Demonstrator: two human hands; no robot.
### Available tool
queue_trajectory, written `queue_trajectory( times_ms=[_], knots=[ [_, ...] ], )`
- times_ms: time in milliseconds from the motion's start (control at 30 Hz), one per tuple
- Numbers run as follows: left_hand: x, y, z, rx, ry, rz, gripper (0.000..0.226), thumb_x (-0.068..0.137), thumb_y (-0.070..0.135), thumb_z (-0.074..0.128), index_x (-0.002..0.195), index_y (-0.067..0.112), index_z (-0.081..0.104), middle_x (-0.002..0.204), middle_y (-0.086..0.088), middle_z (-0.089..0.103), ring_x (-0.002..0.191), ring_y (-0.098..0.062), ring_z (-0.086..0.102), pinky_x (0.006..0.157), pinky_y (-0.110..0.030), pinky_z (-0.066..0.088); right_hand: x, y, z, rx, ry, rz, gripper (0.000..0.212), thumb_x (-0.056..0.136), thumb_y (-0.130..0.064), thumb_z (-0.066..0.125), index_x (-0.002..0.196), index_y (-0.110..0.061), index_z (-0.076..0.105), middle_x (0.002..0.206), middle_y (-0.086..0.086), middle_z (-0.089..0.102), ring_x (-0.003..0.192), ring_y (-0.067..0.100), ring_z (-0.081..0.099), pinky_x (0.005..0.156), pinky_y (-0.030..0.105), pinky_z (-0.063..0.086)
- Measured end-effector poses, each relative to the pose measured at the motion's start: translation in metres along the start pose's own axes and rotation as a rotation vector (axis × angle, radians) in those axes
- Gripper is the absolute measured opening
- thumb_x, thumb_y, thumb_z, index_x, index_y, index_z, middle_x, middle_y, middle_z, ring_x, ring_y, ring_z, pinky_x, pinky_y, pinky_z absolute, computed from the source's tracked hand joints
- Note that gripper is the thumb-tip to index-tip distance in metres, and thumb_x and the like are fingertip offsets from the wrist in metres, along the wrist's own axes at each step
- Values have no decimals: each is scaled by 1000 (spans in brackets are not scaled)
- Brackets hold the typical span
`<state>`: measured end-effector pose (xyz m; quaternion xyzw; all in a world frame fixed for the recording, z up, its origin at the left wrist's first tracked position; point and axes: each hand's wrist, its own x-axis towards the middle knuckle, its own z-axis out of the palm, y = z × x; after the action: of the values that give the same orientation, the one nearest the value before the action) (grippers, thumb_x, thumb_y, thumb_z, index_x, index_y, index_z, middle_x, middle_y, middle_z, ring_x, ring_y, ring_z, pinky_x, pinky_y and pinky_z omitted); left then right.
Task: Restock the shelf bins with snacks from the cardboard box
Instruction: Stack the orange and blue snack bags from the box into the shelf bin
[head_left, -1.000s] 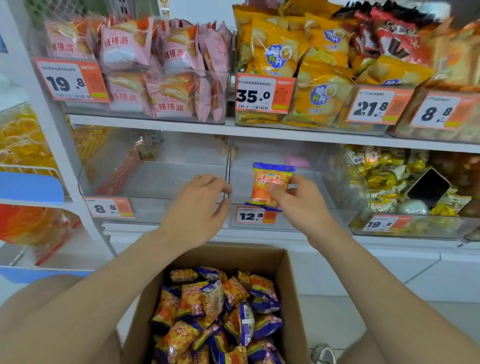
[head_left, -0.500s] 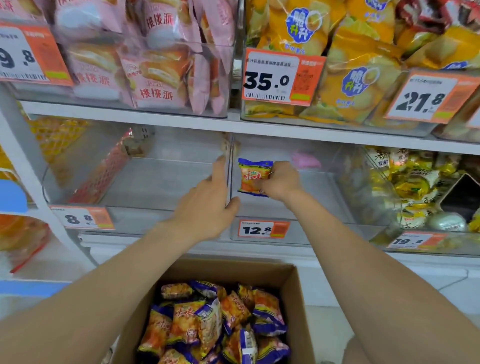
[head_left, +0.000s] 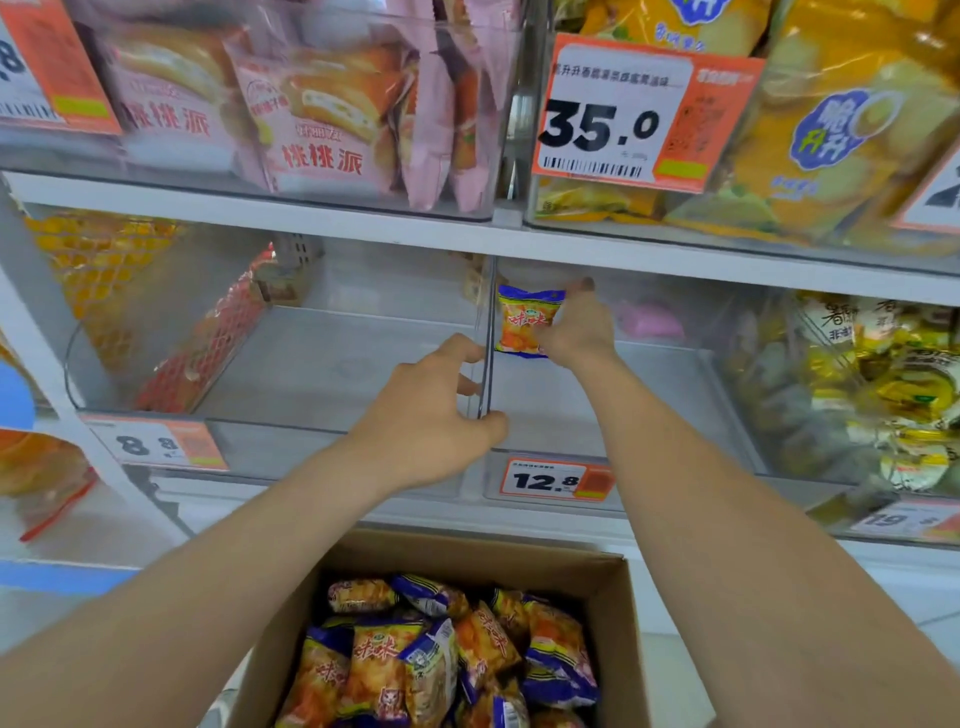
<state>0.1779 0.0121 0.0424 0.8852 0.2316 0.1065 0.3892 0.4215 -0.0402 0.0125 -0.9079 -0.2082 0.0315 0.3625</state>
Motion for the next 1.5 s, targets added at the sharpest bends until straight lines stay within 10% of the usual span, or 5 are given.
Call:
queue_trajectory(
  times_ms=[433, 600, 733, 933, 1500],
  knots=[
    [-5, 8, 2, 151, 29, 30, 63, 93, 47, 67, 149, 33, 43, 126, 0, 67, 106, -22, 67, 93, -36, 54, -18, 13, -21, -158, -514, -279, 56, 102, -5, 55, 155, -21, 48, 153, 7, 49, 135, 27, 51, 101, 29, 43],
    [-19, 20, 4, 348, 143, 87, 63, 95, 51, 63, 143, 24, 33, 125, -6, 63, 110, -36, 65, 88, -51, 57, -46, 13, -59, -199, -343, -331, 48, 104, -8, 52, 150, -18, 53, 150, 11, 54, 138, 29, 51, 94, 18, 35],
    [-32, 30, -1, 364, 180, 163, 58, 95, 44, 65, 137, 24, 30, 122, -8, 56, 103, -36, 65, 80, -52, 58, -98, 19, -98, -92, -319, -322, 22, 97, -13, 58, 109, -24, 73, 91, 3, 75, 80, 19, 69, 70, 26, 49],
    [-67, 33, -4, 392, 155, 232, 32, 96, 32, 65, 123, 25, 50, 118, 0, 48, 101, -26, 61, 85, -44, 54, -167, 51, -136, -499, -433, -457, 25, 83, -15, 68, 104, -25, 77, 73, -13, 66, 77, 14, 63, 89, 29, 53],
    [-127, 15, 7, 508, 103, 535, 40, 98, 23, 63, 137, 29, 53, 131, 7, 49, 115, -14, 56, 93, -31, 52, -224, 68, -132, -412, -361, -556, 22, 100, -6, 60, 117, -14, 71, 108, 8, 70, 101, 26, 64, 87, 37, 50]
  ],
)
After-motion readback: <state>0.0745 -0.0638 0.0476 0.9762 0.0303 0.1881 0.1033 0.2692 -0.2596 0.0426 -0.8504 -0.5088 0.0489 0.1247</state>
